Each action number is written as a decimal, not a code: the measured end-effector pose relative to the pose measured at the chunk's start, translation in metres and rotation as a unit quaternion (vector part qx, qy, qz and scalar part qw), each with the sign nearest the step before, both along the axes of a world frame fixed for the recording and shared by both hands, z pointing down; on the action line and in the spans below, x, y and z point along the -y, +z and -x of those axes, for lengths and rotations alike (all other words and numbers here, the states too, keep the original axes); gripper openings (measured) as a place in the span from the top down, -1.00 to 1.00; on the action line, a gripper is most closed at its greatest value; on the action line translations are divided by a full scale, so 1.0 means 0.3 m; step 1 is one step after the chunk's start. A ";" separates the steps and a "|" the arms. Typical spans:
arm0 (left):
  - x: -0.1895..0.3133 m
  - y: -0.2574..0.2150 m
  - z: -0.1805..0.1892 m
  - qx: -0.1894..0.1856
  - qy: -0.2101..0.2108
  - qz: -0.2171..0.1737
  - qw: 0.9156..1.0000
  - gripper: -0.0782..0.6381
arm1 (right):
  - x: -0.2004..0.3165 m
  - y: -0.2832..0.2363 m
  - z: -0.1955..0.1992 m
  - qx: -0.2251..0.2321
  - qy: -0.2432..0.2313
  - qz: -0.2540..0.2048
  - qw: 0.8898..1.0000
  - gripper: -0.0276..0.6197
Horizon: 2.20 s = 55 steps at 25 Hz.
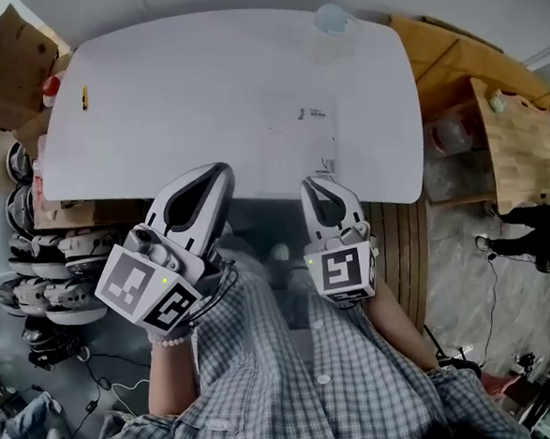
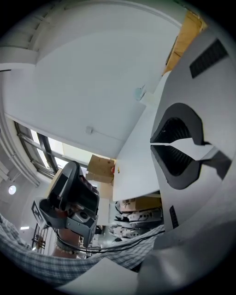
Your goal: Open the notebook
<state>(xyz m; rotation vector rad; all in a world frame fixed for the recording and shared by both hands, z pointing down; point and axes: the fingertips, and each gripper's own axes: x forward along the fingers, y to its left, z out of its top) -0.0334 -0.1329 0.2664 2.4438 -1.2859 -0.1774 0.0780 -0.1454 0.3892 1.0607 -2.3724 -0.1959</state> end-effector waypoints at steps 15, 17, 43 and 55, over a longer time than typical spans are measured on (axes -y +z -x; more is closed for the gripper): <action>0.055 0.149 0.085 0.008 0.017 0.052 0.998 0.76 | -0.031 0.254 0.175 -0.103 -0.090 0.034 0.990 0.82; 0.056 0.165 0.094 0.005 0.017 0.058 0.998 0.76 | -0.038 0.287 0.194 -0.105 -0.099 0.049 0.988 0.69; 0.092 0.291 0.158 -0.022 0.022 0.106 0.994 0.76 | -0.014 0.543 0.289 -0.125 -0.106 0.095 0.982 0.47; 0.102 0.344 0.126 -0.020 0.034 0.120 0.992 0.76 | -0.038 0.516 0.303 -0.105 -0.132 0.109 0.980 0.71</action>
